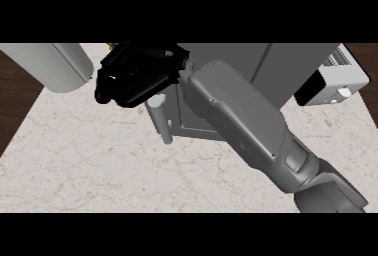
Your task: Pick up the wine, place it into the cabinet and close the cabinet
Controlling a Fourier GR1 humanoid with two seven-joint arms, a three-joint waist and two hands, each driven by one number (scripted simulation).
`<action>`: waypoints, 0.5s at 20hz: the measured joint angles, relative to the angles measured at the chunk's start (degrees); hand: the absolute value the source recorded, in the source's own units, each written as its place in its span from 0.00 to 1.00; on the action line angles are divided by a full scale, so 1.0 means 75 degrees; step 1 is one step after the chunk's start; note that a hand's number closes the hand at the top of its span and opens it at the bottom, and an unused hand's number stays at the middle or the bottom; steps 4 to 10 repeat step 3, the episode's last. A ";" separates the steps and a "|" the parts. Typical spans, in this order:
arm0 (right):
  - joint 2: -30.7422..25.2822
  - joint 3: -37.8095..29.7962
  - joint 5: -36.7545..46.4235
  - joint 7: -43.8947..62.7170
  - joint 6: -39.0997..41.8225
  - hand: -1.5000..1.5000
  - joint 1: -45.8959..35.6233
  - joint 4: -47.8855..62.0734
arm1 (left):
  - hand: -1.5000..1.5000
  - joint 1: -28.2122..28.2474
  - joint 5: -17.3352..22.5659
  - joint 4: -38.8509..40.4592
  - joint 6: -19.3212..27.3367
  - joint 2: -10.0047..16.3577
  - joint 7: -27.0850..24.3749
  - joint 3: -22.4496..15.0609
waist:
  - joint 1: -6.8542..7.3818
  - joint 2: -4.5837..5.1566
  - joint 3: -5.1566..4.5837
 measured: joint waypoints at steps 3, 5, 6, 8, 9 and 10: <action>0.0029 0.0008 0.0114 -0.0203 -0.0062 1.00 0.0029 -0.0040 | 0.00 -0.0083 -0.0067 -0.0060 0.0008 0.0017 0.0096 0.0003 | -0.0031 0.0011 -0.0022; 0.0029 0.0008 0.0114 -0.0203 -0.0062 1.00 0.0029 -0.0040 | 0.00 -0.0083 -0.0067 -0.0060 0.0008 0.0017 0.0096 0.0003 | -0.0031 0.0011 -0.0022; 0.0029 0.0008 0.0114 -0.0203 -0.0062 1.00 0.0029 -0.0040 | 0.00 -0.0083 -0.0067 -0.0060 0.0008 0.0017 0.0096 0.0003 | -0.0031 0.0011 -0.0022; 0.0029 0.0008 0.0114 -0.0203 -0.0062 1.00 0.0029 -0.0040 | 0.00 -0.0083 -0.0067 -0.0060 0.0008 0.0017 0.0096 0.0003 | -0.0031 0.0011 -0.0022; 0.0029 0.0008 0.0114 -0.0203 -0.0062 1.00 0.0029 -0.0040 | 0.00 -0.0083 -0.0067 -0.0060 0.0008 0.0017 0.0096 0.0003 | -0.0031 0.0011 -0.0022; 0.0029 0.0008 0.0114 -0.0203 -0.0062 1.00 0.0029 -0.0040 | 0.00 -0.0083 -0.0067 -0.0060 0.0008 0.0017 0.0096 0.0003 | -0.0031 0.0011 -0.0022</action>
